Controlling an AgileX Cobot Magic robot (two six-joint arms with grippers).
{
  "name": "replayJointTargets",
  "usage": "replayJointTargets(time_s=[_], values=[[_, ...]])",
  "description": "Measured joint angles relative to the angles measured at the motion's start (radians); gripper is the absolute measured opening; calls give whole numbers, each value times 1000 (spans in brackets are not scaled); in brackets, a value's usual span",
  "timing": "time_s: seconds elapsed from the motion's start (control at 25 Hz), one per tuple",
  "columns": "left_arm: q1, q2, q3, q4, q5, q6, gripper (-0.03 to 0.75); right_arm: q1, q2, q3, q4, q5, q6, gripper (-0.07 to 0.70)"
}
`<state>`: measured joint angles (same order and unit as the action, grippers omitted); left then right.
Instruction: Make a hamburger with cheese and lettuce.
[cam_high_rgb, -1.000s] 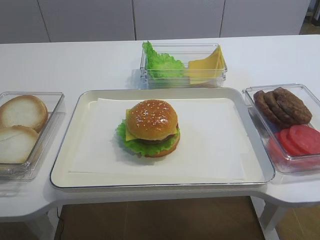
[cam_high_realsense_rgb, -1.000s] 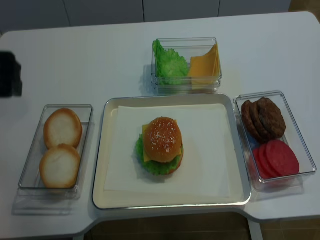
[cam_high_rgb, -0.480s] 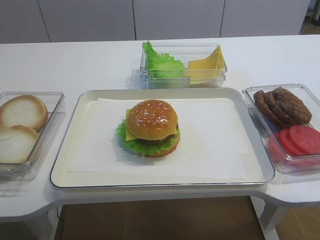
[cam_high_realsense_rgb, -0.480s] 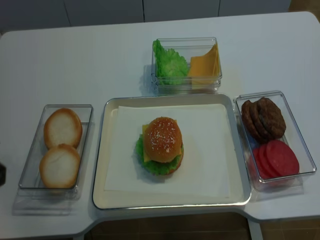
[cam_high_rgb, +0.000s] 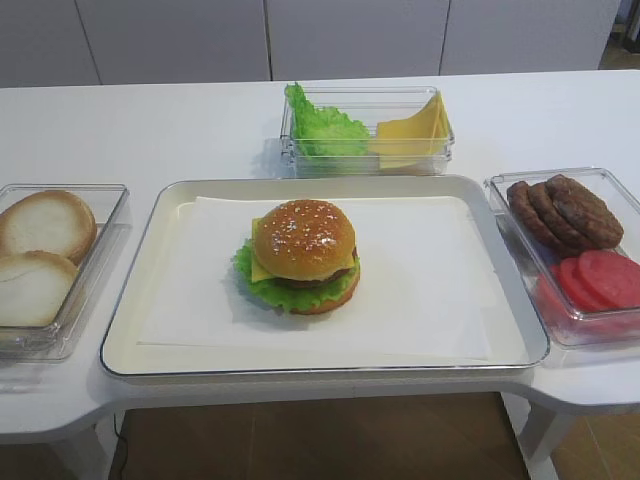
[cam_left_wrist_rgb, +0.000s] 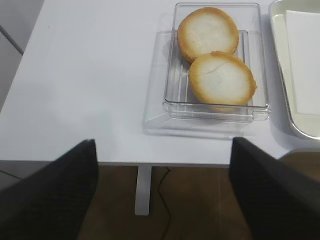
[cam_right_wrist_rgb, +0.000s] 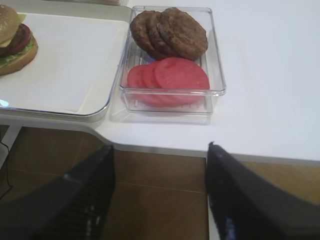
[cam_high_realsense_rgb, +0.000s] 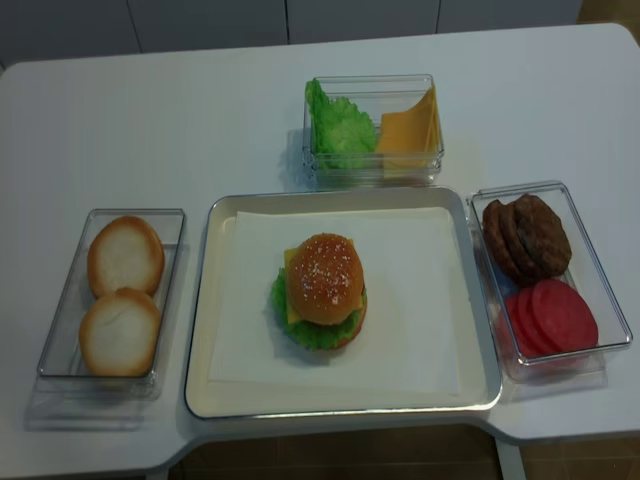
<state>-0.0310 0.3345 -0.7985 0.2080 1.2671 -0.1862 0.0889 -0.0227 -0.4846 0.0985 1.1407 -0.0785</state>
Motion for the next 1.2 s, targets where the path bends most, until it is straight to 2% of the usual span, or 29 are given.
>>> replayJointTargets(time_s=[0.48, 0.76, 1.0, 1.2], values=[[0, -340, 151, -38, 12, 28, 605, 0, 0, 0, 0, 0, 0, 445], [0, -352, 237, -138, 14, 111, 605, 0, 0, 0, 0, 0, 0, 445], [0, -352, 258, -169, 14, 148, 605, 0, 0, 0, 0, 0, 0, 445], [0, -352, 283, -182, -32, 159, 605, 0, 0, 0, 0, 0, 0, 445]])
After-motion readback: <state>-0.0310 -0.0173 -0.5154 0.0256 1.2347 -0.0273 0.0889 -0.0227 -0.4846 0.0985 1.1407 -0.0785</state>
